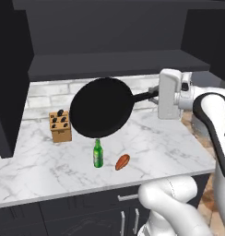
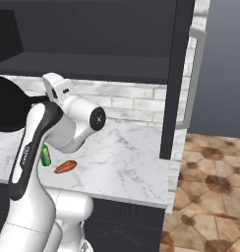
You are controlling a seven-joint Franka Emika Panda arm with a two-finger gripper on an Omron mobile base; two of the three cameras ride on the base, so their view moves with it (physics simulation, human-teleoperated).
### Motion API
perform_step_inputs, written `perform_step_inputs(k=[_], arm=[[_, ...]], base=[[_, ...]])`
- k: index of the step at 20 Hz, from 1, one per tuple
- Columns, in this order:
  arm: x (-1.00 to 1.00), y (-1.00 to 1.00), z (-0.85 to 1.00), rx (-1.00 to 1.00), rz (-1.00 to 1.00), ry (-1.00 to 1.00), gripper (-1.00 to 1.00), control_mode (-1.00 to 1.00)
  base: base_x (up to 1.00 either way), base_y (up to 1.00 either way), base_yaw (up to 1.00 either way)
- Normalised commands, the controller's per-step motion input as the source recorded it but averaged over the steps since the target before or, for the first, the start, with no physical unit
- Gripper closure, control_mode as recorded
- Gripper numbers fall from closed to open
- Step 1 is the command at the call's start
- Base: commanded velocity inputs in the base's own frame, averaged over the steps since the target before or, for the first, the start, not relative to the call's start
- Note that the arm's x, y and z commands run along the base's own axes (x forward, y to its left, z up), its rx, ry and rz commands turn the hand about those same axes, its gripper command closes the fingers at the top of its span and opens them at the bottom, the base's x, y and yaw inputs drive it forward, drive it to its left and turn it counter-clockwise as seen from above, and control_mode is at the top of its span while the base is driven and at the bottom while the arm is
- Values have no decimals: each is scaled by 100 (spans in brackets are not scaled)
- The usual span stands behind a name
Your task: Pick the pan from the cabinet and place it on the stove. Then turn on the stove burner for the pan.
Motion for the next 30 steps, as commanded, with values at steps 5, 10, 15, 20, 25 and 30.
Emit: perform_step_inputs(k=[5,10,15,20,25,30], arm=[[-51,-1,-8,0,0,0,100,-100],[-56,-7,-8,0,0,0,100,-100],[-57,-17,-3,0,0,0,100,-100],[-36,-4,0,0,0,0,100,-100],[-1,0,0,0,0,0,100,-100],[-14,0,-5,0,0,0,100,-100]], base=[[0,0,0],[0,0,0],[0,0,0],[0,0,0],[0,0,0],[0,0,0]])
